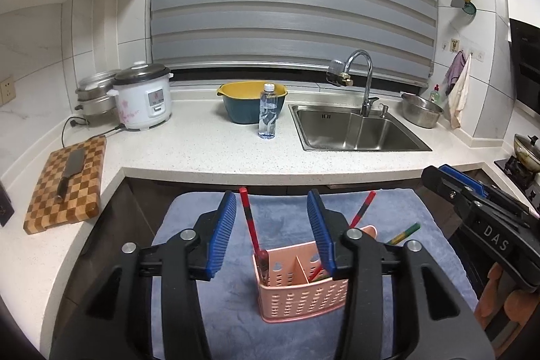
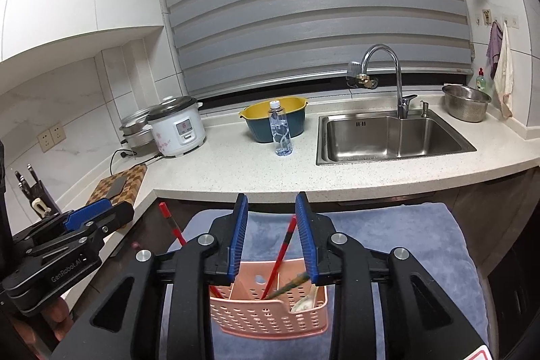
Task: Organize utensils
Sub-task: 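Open both tools to release the chopsticks into the caddy, then move both open tools down to the chopsticks left on the mat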
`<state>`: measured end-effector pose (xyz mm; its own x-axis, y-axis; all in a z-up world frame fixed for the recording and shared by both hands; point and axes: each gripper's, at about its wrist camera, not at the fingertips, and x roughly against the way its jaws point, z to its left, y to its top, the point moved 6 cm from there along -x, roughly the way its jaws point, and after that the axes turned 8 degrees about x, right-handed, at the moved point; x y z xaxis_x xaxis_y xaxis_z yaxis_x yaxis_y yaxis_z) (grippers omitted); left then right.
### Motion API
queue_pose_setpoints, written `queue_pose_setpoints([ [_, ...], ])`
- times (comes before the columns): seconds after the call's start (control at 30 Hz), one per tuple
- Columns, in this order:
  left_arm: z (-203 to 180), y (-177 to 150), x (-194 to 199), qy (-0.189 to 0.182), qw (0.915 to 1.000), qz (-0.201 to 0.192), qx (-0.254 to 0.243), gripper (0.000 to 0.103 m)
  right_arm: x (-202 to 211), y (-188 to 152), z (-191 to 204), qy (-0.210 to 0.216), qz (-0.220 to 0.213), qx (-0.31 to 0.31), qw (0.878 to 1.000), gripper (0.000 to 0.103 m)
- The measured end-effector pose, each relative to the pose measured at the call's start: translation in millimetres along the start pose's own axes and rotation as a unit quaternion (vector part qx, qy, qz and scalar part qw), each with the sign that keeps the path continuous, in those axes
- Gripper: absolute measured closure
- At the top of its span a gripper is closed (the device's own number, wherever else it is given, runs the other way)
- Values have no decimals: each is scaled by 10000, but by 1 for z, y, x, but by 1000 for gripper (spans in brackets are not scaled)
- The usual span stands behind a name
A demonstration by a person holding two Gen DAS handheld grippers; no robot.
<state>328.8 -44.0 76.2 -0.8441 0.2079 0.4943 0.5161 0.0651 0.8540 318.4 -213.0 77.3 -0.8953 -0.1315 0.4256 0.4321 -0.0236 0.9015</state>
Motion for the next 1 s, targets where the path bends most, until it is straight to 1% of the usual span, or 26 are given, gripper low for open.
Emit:
queue_pose_setpoints([
  [0.1,-3,-3,8,33,10000,-46,-48,55,10,-3,1,16,-14,12,10000,72],
  [0.3,-6,-16,23,13,10000,8,-39,54,35,-17,4,63,4,7,10000,71],
  [0.5,-8,-34,42,7,10000,43,-11,54,61,-41,9,61,80,97,9999,71],
  [0.67,-13,-53,57,17,9999,130,-39,54,82,-68,11,115,222,77,9997,71],
  [0.77,-16,-69,65,63,9998,186,-99,51,93,-88,11,129,333,58,9993,71],
  [1.0,-22,-114,81,-18,9988,497,-35,51,117,-136,16,45,648,256,9976,71],
])
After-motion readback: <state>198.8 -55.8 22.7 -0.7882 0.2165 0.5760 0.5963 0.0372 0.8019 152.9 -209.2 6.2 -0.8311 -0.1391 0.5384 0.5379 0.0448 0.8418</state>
